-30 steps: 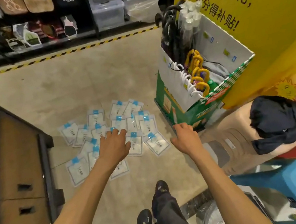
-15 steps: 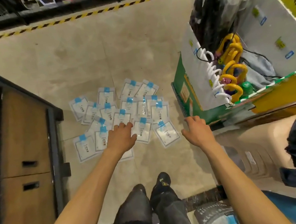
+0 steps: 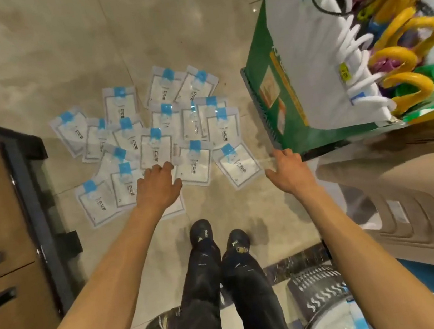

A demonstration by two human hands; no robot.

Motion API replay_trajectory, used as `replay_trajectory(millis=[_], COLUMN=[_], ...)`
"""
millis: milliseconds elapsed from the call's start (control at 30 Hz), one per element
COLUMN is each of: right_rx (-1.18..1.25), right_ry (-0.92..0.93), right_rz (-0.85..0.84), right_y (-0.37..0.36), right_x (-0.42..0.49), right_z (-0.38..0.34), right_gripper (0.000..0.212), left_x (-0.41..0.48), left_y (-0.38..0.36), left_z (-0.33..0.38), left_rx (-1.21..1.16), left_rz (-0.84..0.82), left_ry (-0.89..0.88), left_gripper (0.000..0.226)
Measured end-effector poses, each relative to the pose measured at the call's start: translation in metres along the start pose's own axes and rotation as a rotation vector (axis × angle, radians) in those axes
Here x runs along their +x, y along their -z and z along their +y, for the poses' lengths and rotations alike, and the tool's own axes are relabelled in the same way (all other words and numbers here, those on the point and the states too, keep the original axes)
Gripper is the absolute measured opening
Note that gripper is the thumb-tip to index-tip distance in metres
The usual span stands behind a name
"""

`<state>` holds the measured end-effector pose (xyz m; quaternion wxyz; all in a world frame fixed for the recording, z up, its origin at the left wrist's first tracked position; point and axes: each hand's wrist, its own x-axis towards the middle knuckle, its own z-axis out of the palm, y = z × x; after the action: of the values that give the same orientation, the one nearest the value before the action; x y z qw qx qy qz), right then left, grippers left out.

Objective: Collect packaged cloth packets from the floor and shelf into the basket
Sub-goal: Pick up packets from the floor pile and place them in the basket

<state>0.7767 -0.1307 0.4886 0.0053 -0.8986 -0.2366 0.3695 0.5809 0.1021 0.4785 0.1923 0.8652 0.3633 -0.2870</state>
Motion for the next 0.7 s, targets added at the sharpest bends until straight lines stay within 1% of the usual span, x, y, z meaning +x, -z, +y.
replay_trajectory(millis=[300,567,700], right_rx=[0.044,0.053,0.053], right_ry=[-0.042,-0.081,-0.087], right_rz=[-0.028,-0.025,0.003], right_y=[-0.114,-0.232,-0.283], right_x=[0.136,0.257,0.313], right_z=[0.032,0.069,0.083], right_gripper=[0.053,0.055,0.059], left_x=[0.133,0.261,0.324], left_y=[-0.116,-0.228,-0.280], left_z=[-0.021,-0.050,-0.063], left_rx=[-0.081,-0.159,-0.191], left_rz=[-0.055,-0.006,0.034], left_ry=[0.021,0.043,0.064], left_gripper=[0.051,0.059,0.064])
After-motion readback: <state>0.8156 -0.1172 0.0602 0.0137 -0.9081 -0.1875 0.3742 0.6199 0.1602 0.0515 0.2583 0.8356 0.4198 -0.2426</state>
